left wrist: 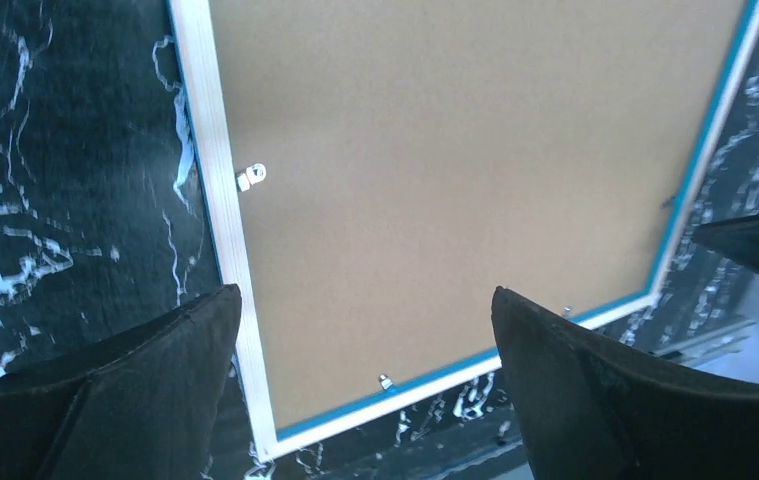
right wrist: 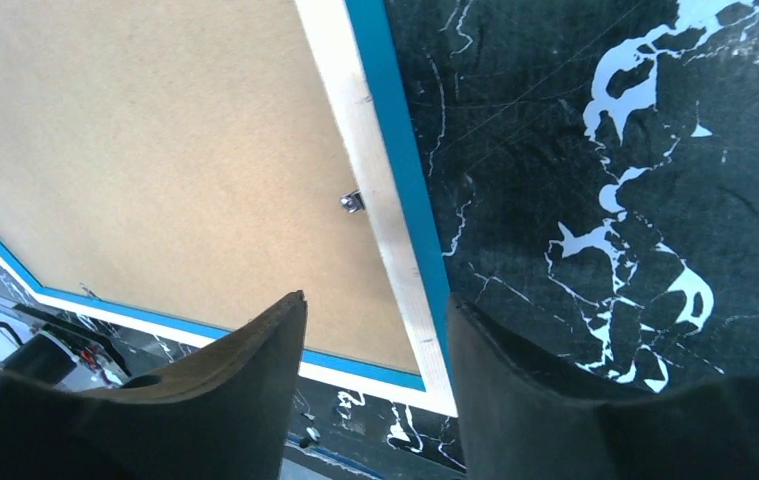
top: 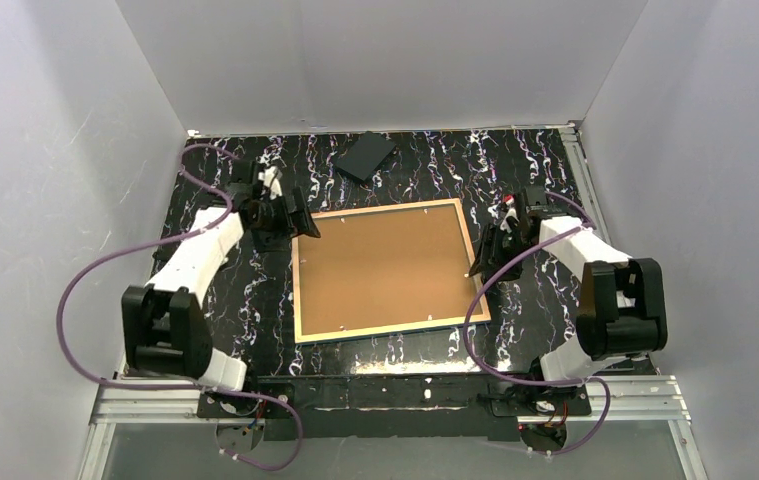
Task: Put the photo into the frame
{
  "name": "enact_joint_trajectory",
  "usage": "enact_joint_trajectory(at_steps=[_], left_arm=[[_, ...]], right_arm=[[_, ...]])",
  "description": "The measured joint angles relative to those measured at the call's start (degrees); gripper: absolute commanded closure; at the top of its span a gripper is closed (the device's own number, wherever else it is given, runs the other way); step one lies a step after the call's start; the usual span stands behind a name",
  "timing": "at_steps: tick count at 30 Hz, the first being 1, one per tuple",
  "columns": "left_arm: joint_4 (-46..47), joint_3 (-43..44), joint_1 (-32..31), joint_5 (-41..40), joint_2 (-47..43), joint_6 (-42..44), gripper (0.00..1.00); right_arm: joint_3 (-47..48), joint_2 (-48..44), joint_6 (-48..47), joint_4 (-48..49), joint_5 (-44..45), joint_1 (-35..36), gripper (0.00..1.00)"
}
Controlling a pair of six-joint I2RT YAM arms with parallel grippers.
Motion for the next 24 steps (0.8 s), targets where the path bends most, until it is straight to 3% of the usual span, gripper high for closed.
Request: enact_joint_trajectory(at_steps=[6,12,18,24], left_arm=[[1.9,-8.8,2.6,6.7,-11.2,-1.8,0.02],[1.1,-17.5,-0.1,12.6,-23.3,-0.1,0.02],[-2.0,-21.2,-14.5,10.2,-27.0,4.7,0.05],[-4.2,-20.8,-29.1,0.9,-20.2,9.5,0.04]], right_arm=[[0.1,-5.9,-0.2,-1.3,-0.1,0.0,0.18],[0.0,-11.6,-0.2,-2.4,-1.3,0.0,0.16],[-0.5,-13.4,-0.2,-3.0,-2.5,0.0,0.16],[-2.7,-13.4,-0.2,-3.3,-2.9,0.0,0.16]])
